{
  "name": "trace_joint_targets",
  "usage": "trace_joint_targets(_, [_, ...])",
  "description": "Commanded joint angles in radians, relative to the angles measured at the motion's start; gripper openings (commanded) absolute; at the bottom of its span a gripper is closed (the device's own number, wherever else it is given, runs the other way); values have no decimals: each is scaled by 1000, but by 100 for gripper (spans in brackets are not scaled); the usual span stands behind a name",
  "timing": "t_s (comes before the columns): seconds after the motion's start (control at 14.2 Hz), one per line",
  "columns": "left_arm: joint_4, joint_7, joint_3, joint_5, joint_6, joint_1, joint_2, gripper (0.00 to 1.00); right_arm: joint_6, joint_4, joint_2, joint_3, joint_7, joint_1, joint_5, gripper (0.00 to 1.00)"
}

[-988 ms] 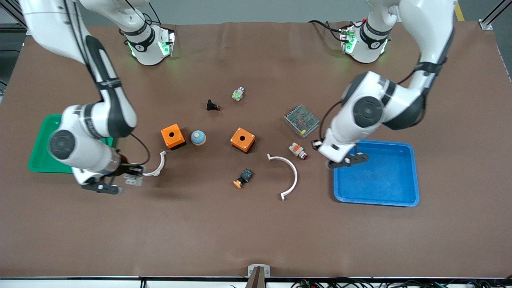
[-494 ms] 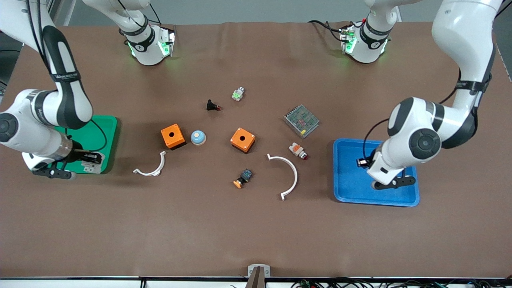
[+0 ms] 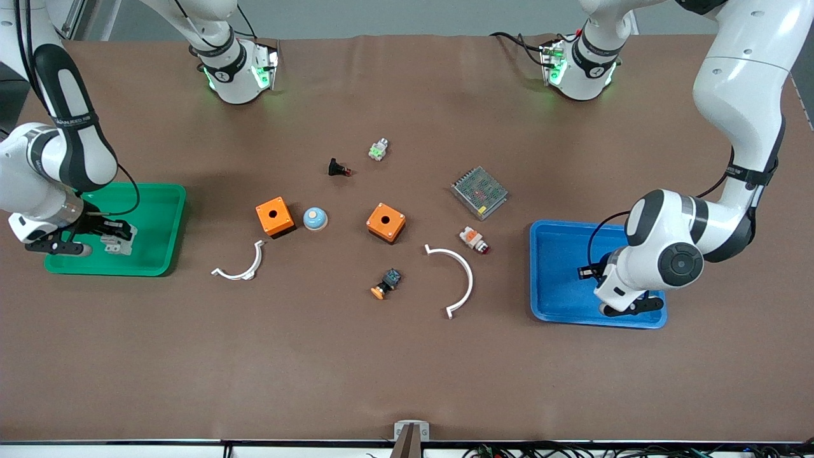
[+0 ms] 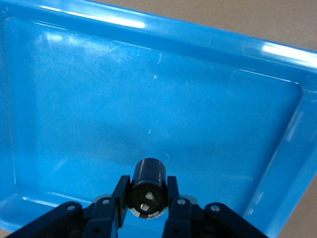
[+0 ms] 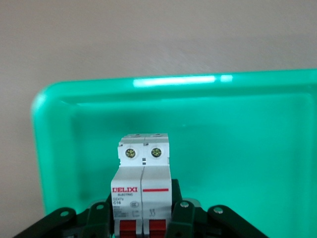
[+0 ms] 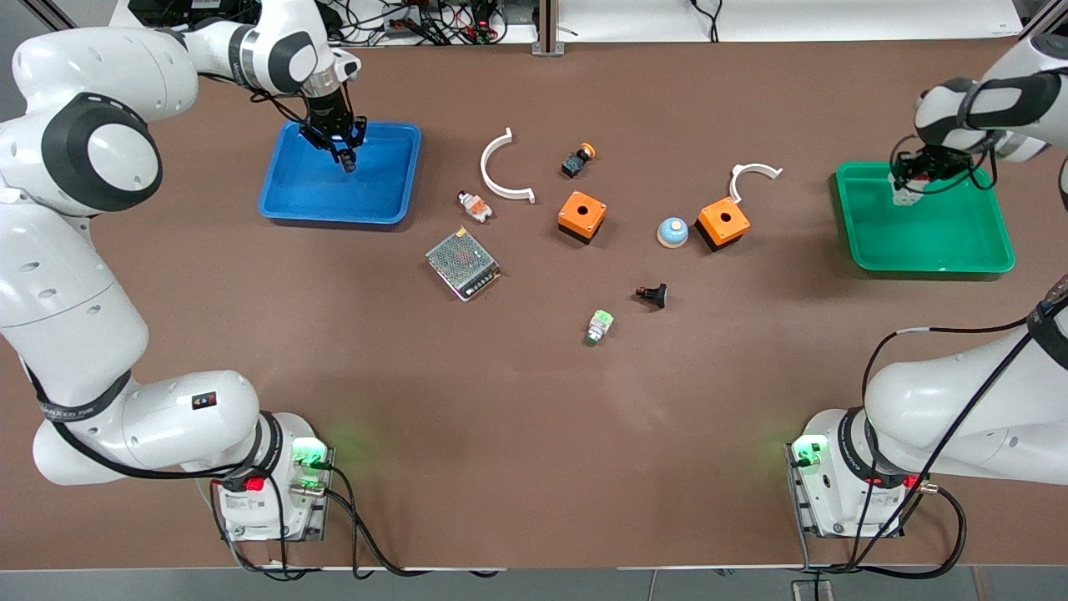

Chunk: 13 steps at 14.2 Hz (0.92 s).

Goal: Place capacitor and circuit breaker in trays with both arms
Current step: 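Lower both held parts into the trays and open both grippers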

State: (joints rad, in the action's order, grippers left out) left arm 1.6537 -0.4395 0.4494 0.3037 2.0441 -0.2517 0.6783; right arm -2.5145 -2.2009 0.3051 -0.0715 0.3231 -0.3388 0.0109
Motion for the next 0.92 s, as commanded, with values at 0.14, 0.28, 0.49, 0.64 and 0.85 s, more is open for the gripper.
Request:
trace_joint_targets(0.14, [-14,33,14,15,-2,-21,23,18,-32,-42,-21,22,65,-81,18,0])
trace_joint_targets(0.28, [-14,34,14,18,5,-24,36,19,-33,-42,-6,22,67,-95,18,0])
trace_joint_targets(0.49, [14,34,14,25,36,-29,37,20,-33,-42,18,22,67,-103,18,0])
trace_joint_targets(0.64, [17,34,14,25,37,-31,37,20,-32,-42,31,22,67,-101,18,0])
trace_joint_targets(0.85, [24,34,12,25,56,-32,41,25,-32,-40,45,24,67,-98,18,1])
